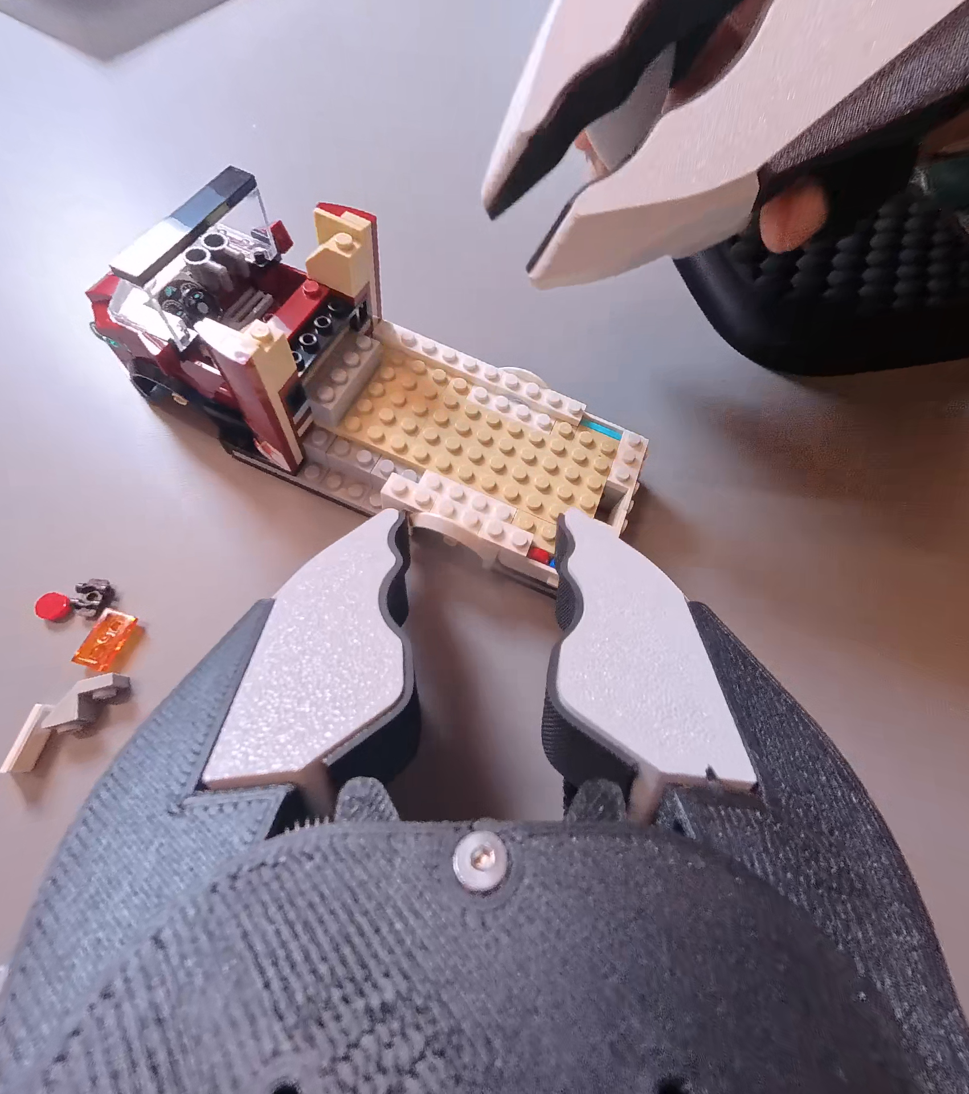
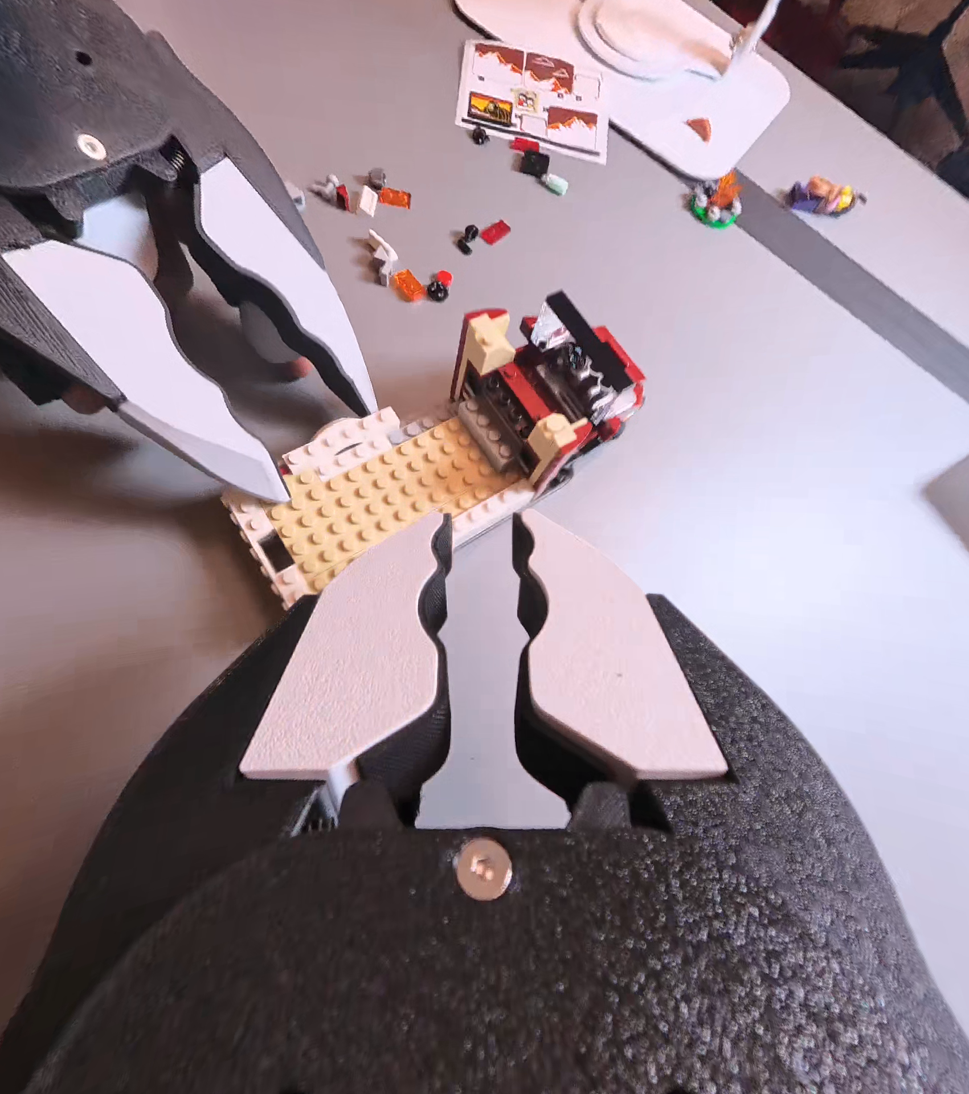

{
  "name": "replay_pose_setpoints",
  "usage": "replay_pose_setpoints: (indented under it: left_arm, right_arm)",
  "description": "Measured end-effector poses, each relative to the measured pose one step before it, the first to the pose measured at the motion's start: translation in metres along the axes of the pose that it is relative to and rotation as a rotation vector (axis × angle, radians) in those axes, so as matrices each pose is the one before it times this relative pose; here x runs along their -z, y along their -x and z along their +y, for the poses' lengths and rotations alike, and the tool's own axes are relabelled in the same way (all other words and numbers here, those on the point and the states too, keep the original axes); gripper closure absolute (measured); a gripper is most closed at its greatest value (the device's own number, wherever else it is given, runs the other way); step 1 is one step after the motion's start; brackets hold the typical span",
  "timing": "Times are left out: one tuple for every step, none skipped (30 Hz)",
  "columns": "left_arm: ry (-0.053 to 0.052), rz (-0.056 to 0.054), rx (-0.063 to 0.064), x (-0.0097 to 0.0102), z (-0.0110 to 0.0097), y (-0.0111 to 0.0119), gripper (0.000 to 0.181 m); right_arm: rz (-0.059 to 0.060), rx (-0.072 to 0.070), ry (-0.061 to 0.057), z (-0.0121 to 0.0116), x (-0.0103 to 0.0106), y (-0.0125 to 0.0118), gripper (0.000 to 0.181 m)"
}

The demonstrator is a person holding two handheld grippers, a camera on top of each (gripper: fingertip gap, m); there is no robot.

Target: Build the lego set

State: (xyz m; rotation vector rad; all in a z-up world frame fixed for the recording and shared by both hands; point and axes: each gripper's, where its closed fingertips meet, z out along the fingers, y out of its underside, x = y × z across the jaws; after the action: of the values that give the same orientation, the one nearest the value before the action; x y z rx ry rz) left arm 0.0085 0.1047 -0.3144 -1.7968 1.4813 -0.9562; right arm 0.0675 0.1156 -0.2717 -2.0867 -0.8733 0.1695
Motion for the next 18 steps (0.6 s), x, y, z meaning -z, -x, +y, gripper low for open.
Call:
replay_pose_setpoints:
  left_arm:
    - [0.0008,0.0007,-0.0019,-0.00033,0.00006,-0.00047,0.134]
    - [-0.0003,-0.0019,-0.0037,-0.00015,-0.00020,-0.00044,0.134]
    - [-0.0004,-0.0012,-0.0033,-0.00021,-0.00011,-0.00063,0.134]
    - [-0.0001,0.0007,-0.0031,-0.00016,0.00005,-0.00088,0.134]
    - [0.0005,0.0038,-0.0024,-0.00020,0.00006,-0.00124,0.134]
    - [0.0005,0.0035,-0.0024,-0.00029,0.00002,-0.00132,0.134]
    - [0.0001,0.0010,-0.0035,-0.00034,-0.00013,-0.00112,0.134]
    - [-0.0003,-0.0004,-0.0034,-0.00029,-0.00015,-0.00085,0.134]
    - [0.0001,0.0011,-0.0028,-0.00010,-0.00002,-0.00097,0.134]
    - [0.0000,0.0015,-0.0025,-0.00008,0.00005,-0.00072,0.134]
    - [0.0000,0.0010,-0.0027,-0.00008,0.00006,-0.00063,0.134]
    - [0.0000,0.0007,-0.0015,-0.00003,-0.00008,-0.00040,0.134]
    - [0.0003,0.0019,-0.0005,-0.00006,0.00002,-0.00043,0.134]
    - [0.0000,0.0007,-0.0001,-0.00005,0.00010,-0.00018,0.134]
    - [0.0003,0.0002,0.0004,-0.00006,-0.00003,0.00004,0.134]
    - [0.0001,0.0005,0.0010,0.00001,-0.00002,0.00006,0.134]
    - [0.0002,0.0007,0.0000,0.00002,0.00001,0.00001,0.134]
    - [0.0002,0.0004,-0.0008,0.00002,0.00005,-0.00009,0.134]
  right_arm:
    - [-0.0076,-0.0331,-0.0070,0.00345,-0.00076,0.00227,0.162]
    - [-0.0123,-0.0273,-0.0045,0.00177,-0.00215,0.00356,0.162]
    - [-0.0074,-0.0124,0.0019,0.00098,-0.00320,0.00369,0.162]
    - [0.0046,0.0042,0.0031,-0.00035,-0.00408,0.00246,0.162]
    - [0.0094,0.0171,0.0008,-0.00185,-0.00452,0.00174,0.162]
    - [0.0145,0.0196,0.0030,-0.00248,-0.00501,0.00012,0.163]
    - [0.0225,0.0165,0.0033,-0.00282,-0.00512,-0.00201,0.165]
    - [0.0183,0.0147,0.0029,-0.00288,-0.00517,-0.00219,0.168]
    - [0.0111,0.0143,0.0070,-0.00217,-0.00495,-0.00122,0.171]
    - [0.0120,0.0182,0.0154,-0.00055,-0.00480,-0.00144,0.173]
    - [0.0162,0.0215,0.0224,0.00090,-0.00436,-0.00215,0.174]
    - [0.0137,0.0189,0.0180,0.00089,-0.00375,-0.00172,0.176]
    - [0.0059,0.0128,0.0141,0.00072,-0.00285,-0.00036,0.180]
    - [0.0028,0.0061,0.0094,0.00025,-0.00170,0.00006,0.181]
    - [0.0017,0.0027,0.0093,-0.00003,-0.00068,-0.00005,0.181]
    - [0.0009,0.0044,0.0139,0.00005,-0.00016,0.00010,0.181]
    - [0.0011,0.0083,0.0176,0.00013,-0.00002,0.00022,0.181]
    - [-0.0008,0.0142,0.0199,0.00019,-0.00018,0.00055,0.181]
